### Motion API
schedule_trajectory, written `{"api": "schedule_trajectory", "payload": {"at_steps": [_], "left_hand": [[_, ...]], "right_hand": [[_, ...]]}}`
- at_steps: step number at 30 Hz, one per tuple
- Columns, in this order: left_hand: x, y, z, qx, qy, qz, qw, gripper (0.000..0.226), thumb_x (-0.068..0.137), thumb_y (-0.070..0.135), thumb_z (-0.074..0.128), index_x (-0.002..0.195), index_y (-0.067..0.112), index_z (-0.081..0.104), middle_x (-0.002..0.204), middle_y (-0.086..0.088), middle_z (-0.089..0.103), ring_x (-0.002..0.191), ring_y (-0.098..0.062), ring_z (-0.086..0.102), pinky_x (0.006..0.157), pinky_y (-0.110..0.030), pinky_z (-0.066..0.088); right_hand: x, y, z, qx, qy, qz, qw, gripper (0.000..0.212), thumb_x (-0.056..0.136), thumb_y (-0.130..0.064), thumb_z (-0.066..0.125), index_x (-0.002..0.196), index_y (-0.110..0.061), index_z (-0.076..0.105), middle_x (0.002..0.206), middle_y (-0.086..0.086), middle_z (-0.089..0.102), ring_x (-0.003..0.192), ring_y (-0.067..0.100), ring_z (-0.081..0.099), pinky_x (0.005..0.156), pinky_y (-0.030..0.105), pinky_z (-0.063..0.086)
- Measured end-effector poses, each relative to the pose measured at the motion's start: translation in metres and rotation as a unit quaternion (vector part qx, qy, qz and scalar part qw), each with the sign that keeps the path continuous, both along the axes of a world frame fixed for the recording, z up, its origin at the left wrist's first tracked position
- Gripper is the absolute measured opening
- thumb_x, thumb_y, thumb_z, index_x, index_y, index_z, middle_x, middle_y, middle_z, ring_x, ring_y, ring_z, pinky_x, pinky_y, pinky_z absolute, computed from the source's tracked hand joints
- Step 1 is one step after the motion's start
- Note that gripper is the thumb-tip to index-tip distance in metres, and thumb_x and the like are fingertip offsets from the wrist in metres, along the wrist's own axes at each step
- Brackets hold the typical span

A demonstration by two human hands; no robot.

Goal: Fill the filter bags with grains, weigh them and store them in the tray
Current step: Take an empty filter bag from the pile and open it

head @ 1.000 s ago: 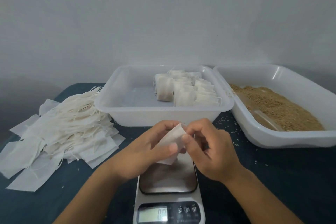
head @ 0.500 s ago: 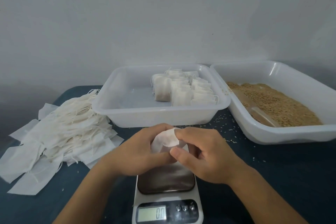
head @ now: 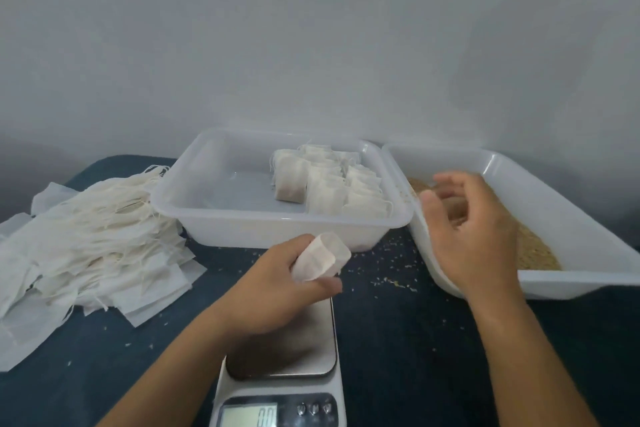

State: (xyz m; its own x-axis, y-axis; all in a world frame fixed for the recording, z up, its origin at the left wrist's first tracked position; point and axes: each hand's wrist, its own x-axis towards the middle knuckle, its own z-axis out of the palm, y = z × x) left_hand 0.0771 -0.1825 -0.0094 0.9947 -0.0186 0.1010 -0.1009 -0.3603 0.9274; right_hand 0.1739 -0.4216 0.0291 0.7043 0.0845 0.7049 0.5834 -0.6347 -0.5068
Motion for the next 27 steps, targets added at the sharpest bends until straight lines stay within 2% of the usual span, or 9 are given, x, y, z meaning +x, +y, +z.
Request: {"api": "schedule_trajectory", "payload": {"at_steps": [2,5,7,10,15,19,23,25,27], "left_hand": [[-0.003,0.001,-0.002,-0.078,0.019,0.007,0.997,0.038,0.066,0.055,0.075,0.101,0.039,0.07,0.085,0.015,0.067,0.077,0.002,0.061,0.071,-0.017,0.049],[-0.004,0.0,-0.001,-0.284,0.084,-0.005,0.955,0.038,0.059,0.045,0.085,0.096,0.039,0.077,0.087,0.008,0.07,0.077,-0.002,0.067,0.068,-0.021,0.054],[-0.003,0.001,-0.001,-0.412,0.136,0.002,0.901,0.045,0.053,0.035,0.091,0.097,0.029,0.081,0.092,0.0,0.071,0.077,-0.009,0.068,0.067,-0.025,0.053],[-0.003,0.002,0.0,-0.472,0.169,0.009,0.865,0.051,0.05,0.025,0.095,0.099,0.021,0.083,0.092,-0.005,0.071,0.075,-0.013,0.068,0.061,-0.025,0.055],[-0.004,-0.001,0.002,-0.426,0.175,0.039,0.887,0.029,0.064,0.03,0.086,0.091,0.019,0.082,0.086,-0.002,0.072,0.071,-0.009,0.07,0.059,-0.023,0.054],[-0.005,-0.004,0.0,-0.353,0.172,0.051,0.918,0.037,0.068,0.033,0.089,0.098,0.017,0.074,0.088,0.0,0.072,0.073,-0.008,0.069,0.053,-0.022,0.048],[-0.008,-0.003,0.0,-0.256,0.147,0.016,0.955,0.042,0.058,0.052,0.083,0.093,0.029,0.076,0.083,0.004,0.07,0.076,-0.006,0.064,0.063,-0.026,0.045],[-0.008,-0.001,-0.002,-0.171,0.118,0.003,0.978,0.044,0.06,0.058,0.078,0.099,0.036,0.071,0.082,0.006,0.068,0.073,-0.005,0.06,0.068,-0.028,0.044],[-0.006,0.0,-0.005,-0.079,0.083,0.019,0.993,0.042,0.066,0.056,0.077,0.103,0.04,0.066,0.088,0.003,0.069,0.071,-0.001,0.058,0.069,-0.025,0.046]], "right_hand": [[0.027,-0.023,0.012,-0.077,0.137,-0.098,0.983,0.025,0.096,-0.046,0.061,0.116,-0.031,0.059,0.105,-0.013,0.067,0.084,0.001,0.061,0.068,0.021,0.042],[0.052,-0.043,0.019,-0.252,0.312,-0.138,0.905,0.032,0.097,-0.046,0.065,0.122,-0.028,0.056,0.11,-0.01,0.063,0.091,0.014,0.058,0.078,0.035,0.047],[0.06,-0.045,0.016,-0.339,0.361,-0.136,0.858,0.029,0.097,-0.044,0.064,0.12,-0.027,0.059,0.113,-0.006,0.065,0.093,0.016,0.06,0.08,0.035,0.05],[0.067,-0.044,0.01,-0.38,0.38,-0.137,0.832,0.024,0.099,-0.043,0.062,0.114,-0.025,0.062,0.1,-0.008,0.063,0.084,0.01,0.058,0.065,0.029,0.042],[0.073,-0.047,0.006,-0.437,0.389,-0.164,0.794,0.039,0.102,-0.051,0.052,0.084,-0.018,0.062,0.08,-0.003,0.065,0.071,0.013,0.058,0.059,0.028,0.038],[0.076,-0.049,0.002,-0.434,0.386,-0.165,0.797,0.052,0.106,-0.054,0.039,0.086,-0.014,0.067,0.085,0.002,0.069,0.076,0.018,0.063,0.063,0.03,0.042],[0.085,-0.062,0.021,-0.438,0.372,-0.171,0.8,0.057,0.105,-0.057,0.035,0.113,-0.013,0.07,0.115,0.007,0.069,0.096,0.023,0.061,0.08,0.033,0.046],[0.088,-0.075,0.039,-0.455,0.383,-0.158,0.788,0.046,0.104,-0.056,0.039,0.085,-0.021,0.06,0.093,-0.003,0.062,0.085,0.017,0.056,0.073,0.031,0.045],[0.089,-0.089,0.061,-0.485,0.383,-0.155,0.771,0.039,0.103,-0.054,0.047,0.084,-0.023,0.062,0.091,-0.005,0.063,0.086,0.015,0.06,0.073,0.029,0.047]]}}
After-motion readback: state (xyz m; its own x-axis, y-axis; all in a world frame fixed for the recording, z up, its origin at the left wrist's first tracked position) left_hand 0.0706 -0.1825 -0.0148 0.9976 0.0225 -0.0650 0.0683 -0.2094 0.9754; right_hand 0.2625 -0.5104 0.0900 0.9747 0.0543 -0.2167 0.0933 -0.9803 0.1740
